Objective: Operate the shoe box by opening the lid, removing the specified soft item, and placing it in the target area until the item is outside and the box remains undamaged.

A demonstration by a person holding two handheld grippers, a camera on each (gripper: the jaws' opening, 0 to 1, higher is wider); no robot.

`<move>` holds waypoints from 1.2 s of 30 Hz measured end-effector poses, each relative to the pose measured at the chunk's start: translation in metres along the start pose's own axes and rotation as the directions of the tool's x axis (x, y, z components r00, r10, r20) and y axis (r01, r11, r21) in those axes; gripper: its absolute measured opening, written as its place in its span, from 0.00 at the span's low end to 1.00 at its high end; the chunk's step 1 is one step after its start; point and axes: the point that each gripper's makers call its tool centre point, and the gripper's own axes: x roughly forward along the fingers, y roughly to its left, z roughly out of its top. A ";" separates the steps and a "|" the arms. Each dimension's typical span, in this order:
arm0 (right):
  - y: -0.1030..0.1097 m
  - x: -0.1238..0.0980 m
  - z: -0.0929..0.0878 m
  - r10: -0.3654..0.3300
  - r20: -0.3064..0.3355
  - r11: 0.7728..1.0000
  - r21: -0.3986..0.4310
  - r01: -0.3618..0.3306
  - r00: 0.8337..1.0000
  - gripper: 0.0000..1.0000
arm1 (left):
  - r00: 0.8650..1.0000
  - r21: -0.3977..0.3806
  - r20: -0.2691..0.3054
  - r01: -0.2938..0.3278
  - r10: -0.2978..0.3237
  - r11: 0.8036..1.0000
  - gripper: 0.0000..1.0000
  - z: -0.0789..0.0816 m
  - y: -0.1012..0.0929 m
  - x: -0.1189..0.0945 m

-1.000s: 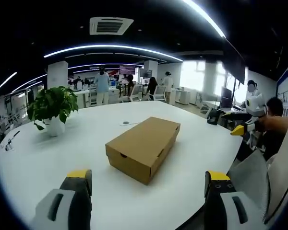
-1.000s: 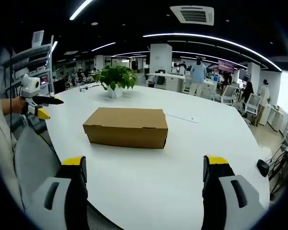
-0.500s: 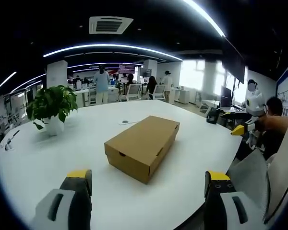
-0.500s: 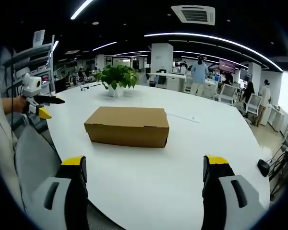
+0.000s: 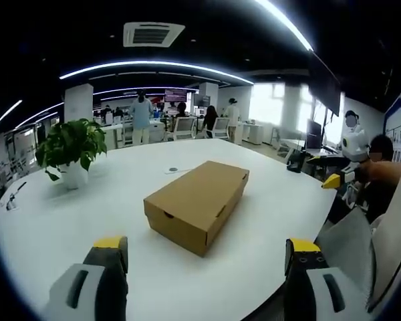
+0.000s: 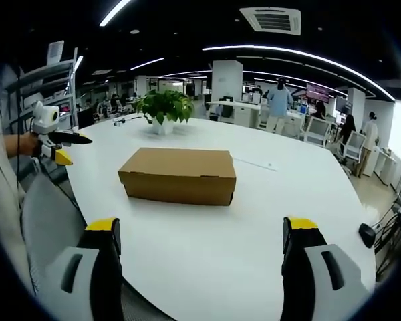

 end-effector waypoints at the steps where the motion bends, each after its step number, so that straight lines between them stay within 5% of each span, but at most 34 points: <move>1: 0.000 0.000 0.000 0.000 -0.001 1.000 0.001 0.000 1.000 0.96 | 1.000 0.000 0.000 0.000 0.000 1.000 1.00 0.000 0.000 0.000; 36: -0.015 0.012 0.005 0.036 -0.013 0.999 -0.039 -0.037 0.999 0.96 | 1.000 -0.006 -0.028 -0.004 0.003 1.000 1.00 -0.007 -0.011 0.012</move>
